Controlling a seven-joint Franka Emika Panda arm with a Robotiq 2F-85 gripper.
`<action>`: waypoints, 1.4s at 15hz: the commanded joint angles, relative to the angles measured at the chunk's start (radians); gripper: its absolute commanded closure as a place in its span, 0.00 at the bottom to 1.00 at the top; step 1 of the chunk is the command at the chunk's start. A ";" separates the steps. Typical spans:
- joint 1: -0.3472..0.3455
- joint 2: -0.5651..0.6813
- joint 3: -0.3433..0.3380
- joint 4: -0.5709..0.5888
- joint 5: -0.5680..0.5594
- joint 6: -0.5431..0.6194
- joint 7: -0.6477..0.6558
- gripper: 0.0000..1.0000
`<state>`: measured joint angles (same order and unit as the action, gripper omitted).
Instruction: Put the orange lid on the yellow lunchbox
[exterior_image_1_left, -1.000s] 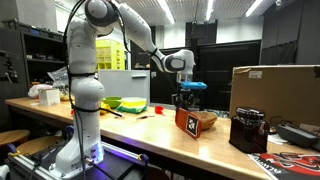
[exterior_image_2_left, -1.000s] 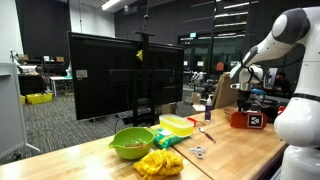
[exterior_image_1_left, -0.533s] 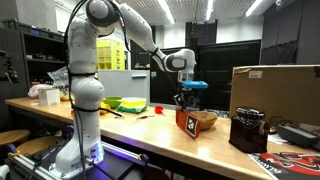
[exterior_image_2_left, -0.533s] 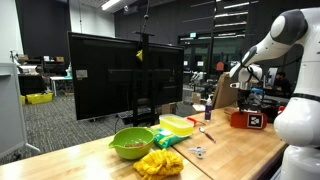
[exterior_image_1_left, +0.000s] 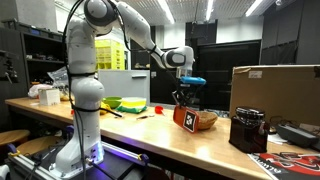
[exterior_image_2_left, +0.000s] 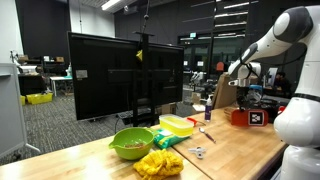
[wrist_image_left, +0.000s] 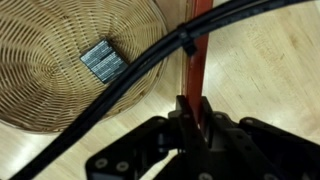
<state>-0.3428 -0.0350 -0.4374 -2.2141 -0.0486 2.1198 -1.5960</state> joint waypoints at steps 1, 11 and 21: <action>-0.001 -0.121 0.041 -0.009 -0.092 -0.129 0.100 0.97; 0.122 -0.393 0.195 -0.019 -0.099 -0.486 0.392 0.97; 0.341 -0.413 0.296 0.017 0.099 -0.536 0.540 0.97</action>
<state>-0.0457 -0.4521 -0.1538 -2.2108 0.0130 1.5629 -1.0671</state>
